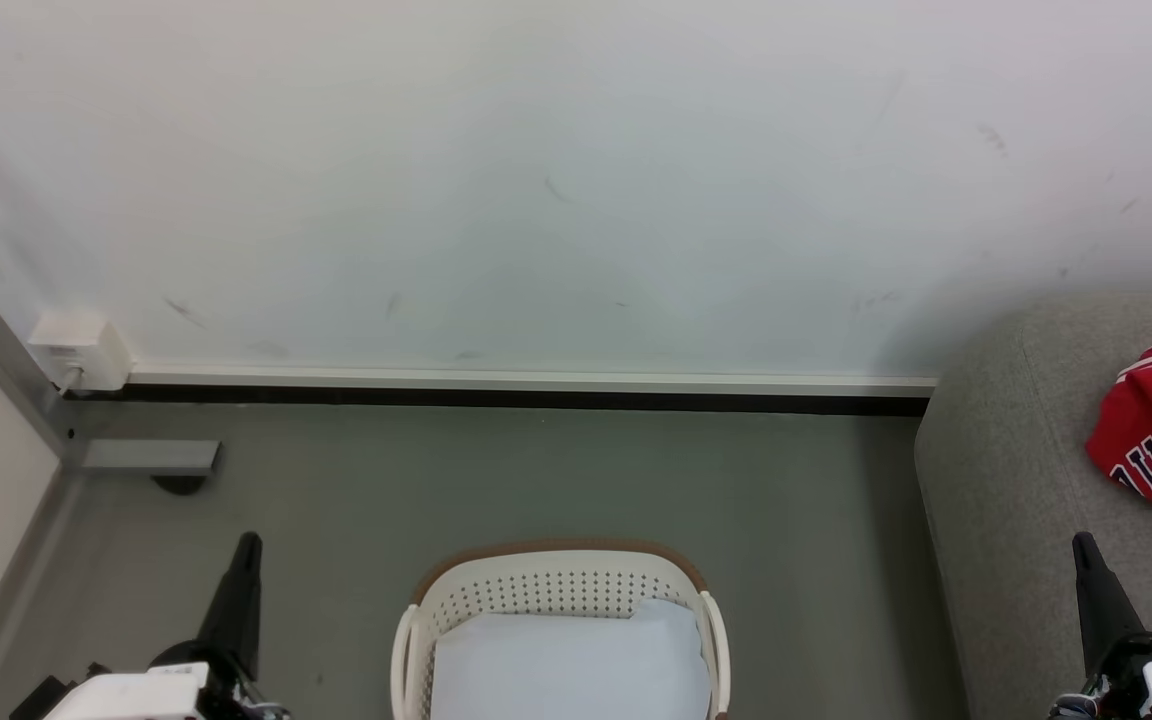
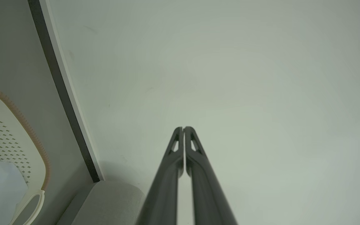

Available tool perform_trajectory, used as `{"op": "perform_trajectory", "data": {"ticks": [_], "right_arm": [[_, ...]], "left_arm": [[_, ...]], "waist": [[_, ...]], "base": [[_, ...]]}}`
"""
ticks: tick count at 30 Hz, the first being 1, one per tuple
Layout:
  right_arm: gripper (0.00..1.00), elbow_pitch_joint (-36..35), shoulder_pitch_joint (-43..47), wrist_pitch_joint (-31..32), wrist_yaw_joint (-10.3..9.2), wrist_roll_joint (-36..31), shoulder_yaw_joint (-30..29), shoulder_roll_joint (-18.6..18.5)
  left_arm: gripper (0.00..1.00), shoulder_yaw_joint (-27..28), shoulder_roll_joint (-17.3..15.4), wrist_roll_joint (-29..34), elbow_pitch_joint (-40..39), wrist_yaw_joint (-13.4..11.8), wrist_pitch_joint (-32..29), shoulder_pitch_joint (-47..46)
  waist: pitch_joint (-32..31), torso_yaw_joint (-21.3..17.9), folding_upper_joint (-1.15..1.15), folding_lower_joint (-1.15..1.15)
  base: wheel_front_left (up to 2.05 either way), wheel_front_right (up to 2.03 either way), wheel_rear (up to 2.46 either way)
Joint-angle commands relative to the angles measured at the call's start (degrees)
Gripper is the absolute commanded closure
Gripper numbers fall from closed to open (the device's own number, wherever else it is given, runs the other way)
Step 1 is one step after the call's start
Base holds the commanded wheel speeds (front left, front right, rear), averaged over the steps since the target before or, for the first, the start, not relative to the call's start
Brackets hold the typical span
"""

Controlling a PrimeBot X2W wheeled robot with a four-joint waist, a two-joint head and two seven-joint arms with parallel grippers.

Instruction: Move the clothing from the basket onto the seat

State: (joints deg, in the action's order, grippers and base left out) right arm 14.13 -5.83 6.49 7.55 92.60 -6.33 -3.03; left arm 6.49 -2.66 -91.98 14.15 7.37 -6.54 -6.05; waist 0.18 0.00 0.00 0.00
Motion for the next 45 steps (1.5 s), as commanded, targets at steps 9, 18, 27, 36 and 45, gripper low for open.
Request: {"op": "perform_trajectory", "data": {"ticks": [9, 18, 27, 36, 45], "right_arm": [[1.00, -0.2, -0.7, 0.1, -0.12, -0.1, -0.3, 0.1], [1.00, -0.2, -0.7, 0.1, -0.12, -0.2, -0.3, 0.1], [1.00, -0.2, -0.7, 0.1, -0.12, -0.2, -0.3, 0.1], [1.00, -0.2, -0.7, 0.2, -0.12, -0.2, -0.4, 0.1], [1.00, -0.2, -0.7, 0.2, -0.12, -0.3, -0.4, 0.1]], "left_arm": [[1.00, 0.1, -0.4, -0.8, -0.2, 0.2, -0.2, -0.4], [1.00, 0.1, -0.4, -0.8, -0.2, 0.2, -0.2, -0.4], [1.00, 0.1, -0.4, -0.8, -0.2, 0.2, -0.2, -0.4], [1.00, 0.1, -0.4, -0.8, -0.2, 0.2, -0.2, -0.4], [1.00, 0.1, -0.4, -0.8, -0.2, 0.2, -0.2, -0.4]], "waist": [[0.0, 0.0, 0.00, 0.00], [0.0, 0.0, 0.00, 0.00], [0.0, 0.0, 0.00, 0.00], [0.0, 0.0, 0.00, 0.00], [0.0, 0.0, 0.00, 0.00]], "base": [[0.00, 0.00, 0.00], [0.00, 0.00, 0.00], [0.00, 0.00, 0.00], [0.00, 0.00, 0.00], [0.00, 0.00, 0.00]]}}
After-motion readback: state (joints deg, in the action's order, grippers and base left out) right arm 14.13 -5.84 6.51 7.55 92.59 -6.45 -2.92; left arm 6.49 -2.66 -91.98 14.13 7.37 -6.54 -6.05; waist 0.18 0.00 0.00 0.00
